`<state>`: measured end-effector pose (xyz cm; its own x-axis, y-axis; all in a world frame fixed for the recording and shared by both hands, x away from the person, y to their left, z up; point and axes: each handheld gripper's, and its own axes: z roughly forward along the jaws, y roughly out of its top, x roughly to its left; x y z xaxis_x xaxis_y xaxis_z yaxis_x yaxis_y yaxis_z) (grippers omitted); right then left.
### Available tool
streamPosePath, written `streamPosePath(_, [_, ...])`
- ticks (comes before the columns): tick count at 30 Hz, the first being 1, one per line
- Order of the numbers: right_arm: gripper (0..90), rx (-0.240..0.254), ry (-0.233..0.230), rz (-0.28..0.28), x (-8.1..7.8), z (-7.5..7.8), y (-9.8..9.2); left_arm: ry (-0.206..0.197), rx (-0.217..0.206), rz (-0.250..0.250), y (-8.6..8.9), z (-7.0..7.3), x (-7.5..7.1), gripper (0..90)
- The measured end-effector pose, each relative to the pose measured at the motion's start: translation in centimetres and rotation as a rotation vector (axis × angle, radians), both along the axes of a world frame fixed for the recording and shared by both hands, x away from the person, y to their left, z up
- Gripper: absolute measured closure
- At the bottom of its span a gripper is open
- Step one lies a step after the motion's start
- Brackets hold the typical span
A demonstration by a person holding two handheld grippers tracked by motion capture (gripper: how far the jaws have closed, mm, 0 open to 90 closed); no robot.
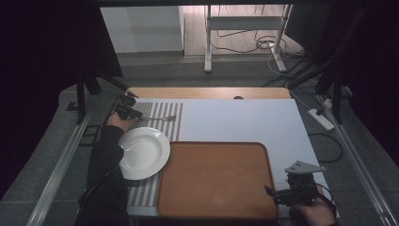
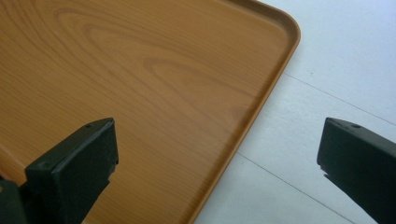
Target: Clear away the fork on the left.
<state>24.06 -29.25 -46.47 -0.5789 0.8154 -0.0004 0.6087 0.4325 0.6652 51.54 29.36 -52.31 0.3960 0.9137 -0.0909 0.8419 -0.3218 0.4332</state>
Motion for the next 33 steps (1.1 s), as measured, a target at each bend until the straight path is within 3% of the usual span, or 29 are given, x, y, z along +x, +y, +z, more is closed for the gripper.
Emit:
streamPosePath(4, [0.0,0.000,-0.001,0.001,0.0,0.0,0.0,0.009,0.020,0.003,0.0,-0.3,0.5,89.3])
streamPosePath(9, [0.0,0.001,-0.001,0.003,0.0,0.0,0.0,0.027,0.009,0.003,0.1,-0.4,0.2,89.3])
streamPosePath(21, [0.0,-0.006,0.001,0.009,0.0,0.0,0.1,0.063,0.014,-0.095,0.1,-0.1,-2.3,89.3])
streamPosePath(28, [0.0,-0.013,0.003,0.014,0.0,0.0,0.1,0.082,0.013,-0.145,-0.2,0.0,-2.9,89.3])
streamPosePath(33, [0.0,-0.015,0.005,0.018,0.0,0.0,0.2,0.089,0.009,-0.154,-0.3,0.0,-2.9,89.3])
